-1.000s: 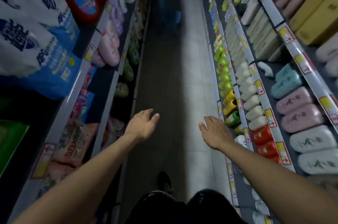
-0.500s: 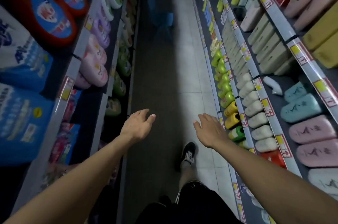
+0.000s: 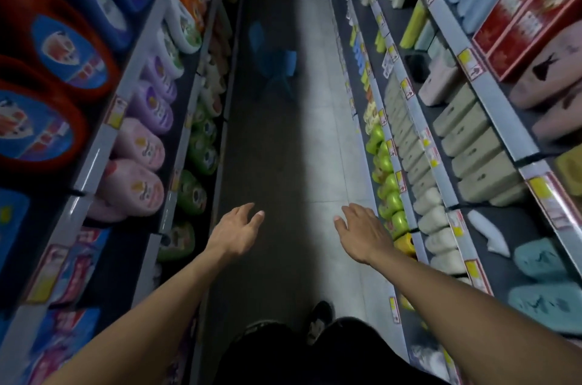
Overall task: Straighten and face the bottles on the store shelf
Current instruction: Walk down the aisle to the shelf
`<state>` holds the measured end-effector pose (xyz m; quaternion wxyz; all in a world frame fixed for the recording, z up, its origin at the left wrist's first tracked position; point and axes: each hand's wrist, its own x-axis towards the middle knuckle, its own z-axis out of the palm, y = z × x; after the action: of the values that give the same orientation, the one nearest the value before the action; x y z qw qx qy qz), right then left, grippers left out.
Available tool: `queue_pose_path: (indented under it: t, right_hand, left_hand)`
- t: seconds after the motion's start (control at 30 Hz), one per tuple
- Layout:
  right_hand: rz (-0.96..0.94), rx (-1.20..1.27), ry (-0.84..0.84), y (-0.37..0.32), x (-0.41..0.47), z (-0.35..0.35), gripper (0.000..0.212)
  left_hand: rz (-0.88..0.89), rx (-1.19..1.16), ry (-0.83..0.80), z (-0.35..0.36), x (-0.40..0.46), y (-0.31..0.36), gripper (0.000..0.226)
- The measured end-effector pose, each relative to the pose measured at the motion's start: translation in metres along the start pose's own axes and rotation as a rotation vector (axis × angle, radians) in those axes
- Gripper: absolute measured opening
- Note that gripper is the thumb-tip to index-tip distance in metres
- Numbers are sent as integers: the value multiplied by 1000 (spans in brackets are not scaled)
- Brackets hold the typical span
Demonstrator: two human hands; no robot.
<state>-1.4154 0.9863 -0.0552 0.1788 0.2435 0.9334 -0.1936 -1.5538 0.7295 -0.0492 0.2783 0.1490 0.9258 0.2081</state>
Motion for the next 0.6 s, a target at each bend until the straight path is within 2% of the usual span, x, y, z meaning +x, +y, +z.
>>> queue_pose_path:
  t: [0.23,0.6]
  right_hand:
    - [-17,-31,-26,-9,90,-46,61]
    - [39,-20,-37,-67,253,-90,62]
  left_hand:
    - [-12,-2,28,-39,82,21,72]
    - [41,15,-8,-120,258,26,70]
